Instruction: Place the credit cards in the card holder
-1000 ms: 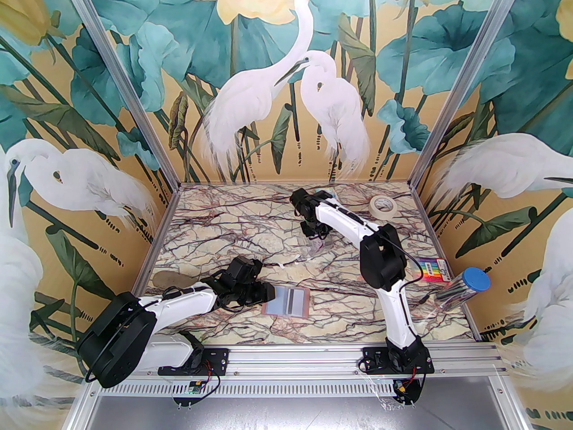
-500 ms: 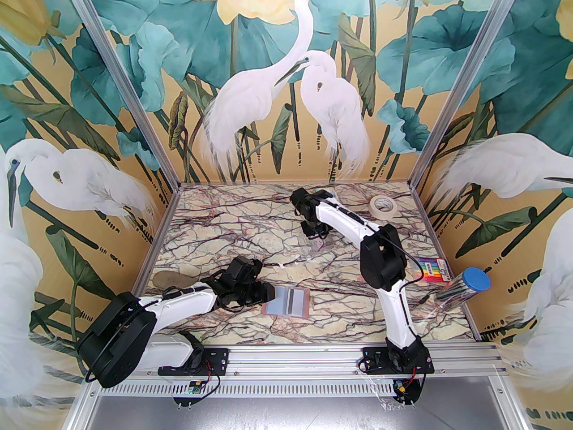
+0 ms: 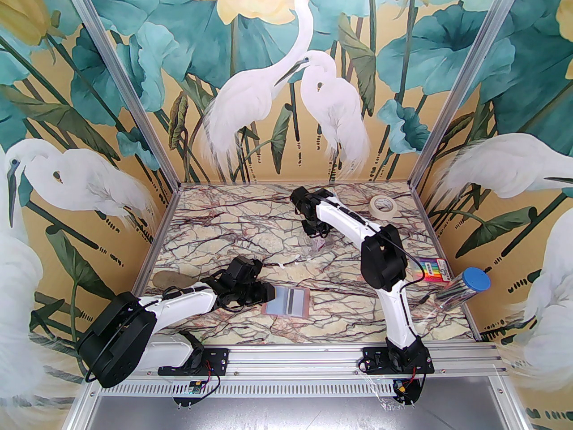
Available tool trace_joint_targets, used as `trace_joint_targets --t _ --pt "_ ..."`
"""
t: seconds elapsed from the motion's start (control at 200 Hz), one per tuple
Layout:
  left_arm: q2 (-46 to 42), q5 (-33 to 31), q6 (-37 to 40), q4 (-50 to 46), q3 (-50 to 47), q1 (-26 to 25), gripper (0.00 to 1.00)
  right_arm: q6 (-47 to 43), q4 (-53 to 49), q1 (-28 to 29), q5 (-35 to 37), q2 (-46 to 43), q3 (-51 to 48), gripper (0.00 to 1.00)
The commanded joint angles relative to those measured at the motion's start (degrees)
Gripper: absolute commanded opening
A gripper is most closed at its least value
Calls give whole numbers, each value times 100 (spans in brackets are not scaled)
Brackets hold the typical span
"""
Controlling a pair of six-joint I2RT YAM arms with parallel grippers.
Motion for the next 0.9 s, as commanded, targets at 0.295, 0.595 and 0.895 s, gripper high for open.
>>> trace_joint_targets --t 0.295,0.595,0.895 --pt "184 -158 125 -227 -28 26 44 -1 -95 12 -84 -236 130 17" --pt "195 -160 125 -205 -53 26 44 11 -66 63 -107 -172 122 20" --pt "219 -151 116 -170 -69 26 44 -20 -44 74 -30 0 139 38"
